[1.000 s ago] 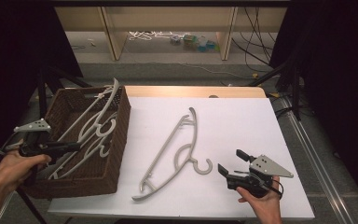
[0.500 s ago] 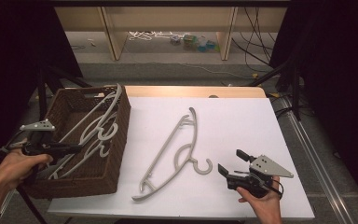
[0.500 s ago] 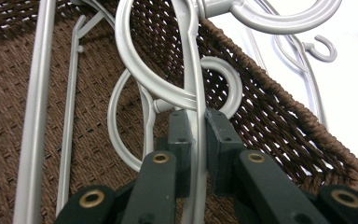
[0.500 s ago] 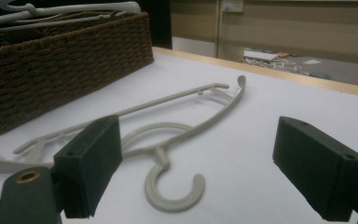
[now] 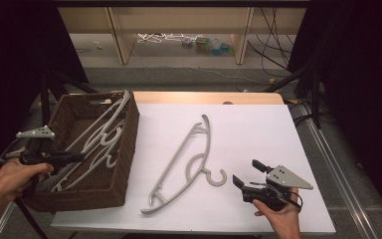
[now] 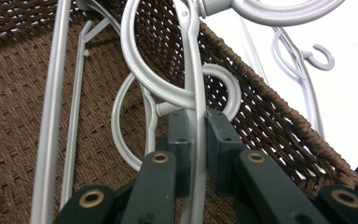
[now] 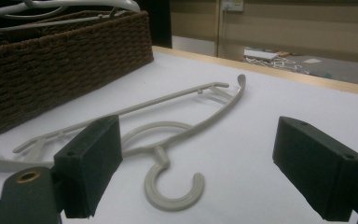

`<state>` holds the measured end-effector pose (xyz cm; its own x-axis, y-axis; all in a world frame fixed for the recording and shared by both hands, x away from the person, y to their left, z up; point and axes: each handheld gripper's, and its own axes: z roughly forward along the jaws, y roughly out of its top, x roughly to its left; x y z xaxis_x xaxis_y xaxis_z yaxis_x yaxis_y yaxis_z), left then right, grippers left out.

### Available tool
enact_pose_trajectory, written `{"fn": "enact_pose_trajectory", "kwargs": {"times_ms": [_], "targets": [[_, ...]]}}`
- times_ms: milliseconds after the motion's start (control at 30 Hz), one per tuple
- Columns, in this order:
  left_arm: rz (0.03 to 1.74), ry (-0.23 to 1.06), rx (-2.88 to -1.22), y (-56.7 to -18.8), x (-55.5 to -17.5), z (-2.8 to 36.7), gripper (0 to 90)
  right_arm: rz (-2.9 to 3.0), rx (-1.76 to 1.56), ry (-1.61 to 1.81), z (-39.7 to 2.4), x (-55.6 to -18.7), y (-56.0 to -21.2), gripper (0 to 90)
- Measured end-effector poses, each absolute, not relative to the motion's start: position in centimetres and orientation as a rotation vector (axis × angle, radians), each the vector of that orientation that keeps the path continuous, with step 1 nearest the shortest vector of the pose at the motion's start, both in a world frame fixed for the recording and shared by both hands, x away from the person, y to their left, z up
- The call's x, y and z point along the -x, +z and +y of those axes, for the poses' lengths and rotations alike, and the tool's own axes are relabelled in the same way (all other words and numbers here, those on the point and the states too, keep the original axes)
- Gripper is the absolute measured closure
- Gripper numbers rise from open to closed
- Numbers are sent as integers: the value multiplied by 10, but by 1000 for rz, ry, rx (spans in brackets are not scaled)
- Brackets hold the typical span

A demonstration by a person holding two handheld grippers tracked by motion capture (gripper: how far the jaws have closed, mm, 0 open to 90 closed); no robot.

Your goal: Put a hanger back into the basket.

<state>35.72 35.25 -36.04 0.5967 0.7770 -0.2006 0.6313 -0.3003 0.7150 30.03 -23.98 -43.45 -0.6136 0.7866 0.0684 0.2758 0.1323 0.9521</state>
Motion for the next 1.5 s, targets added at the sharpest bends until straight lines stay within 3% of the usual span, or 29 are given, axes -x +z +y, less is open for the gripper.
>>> {"fn": "enact_pose_trajectory", "kwargs": {"times_ms": [500, 700, 800, 1500], "targets": [[1130, 214, -1987, -357, -358, 357, 814, 1964, -1023, 1481, -240, -300, -434, 165], [1080, 237, -2107, -350, -364, 360, 816, 1965, -1019, 1492, -240, -301, -434, 166], [1080, 240, -2083, -349, -363, 368, 816, 1949, -1017, 1492, -240, -301, -434, 166], [1130, 188, -2192, -383, -368, 366, 814, 1964, -1021, 1487, -240, -301, -434, 166]]}}
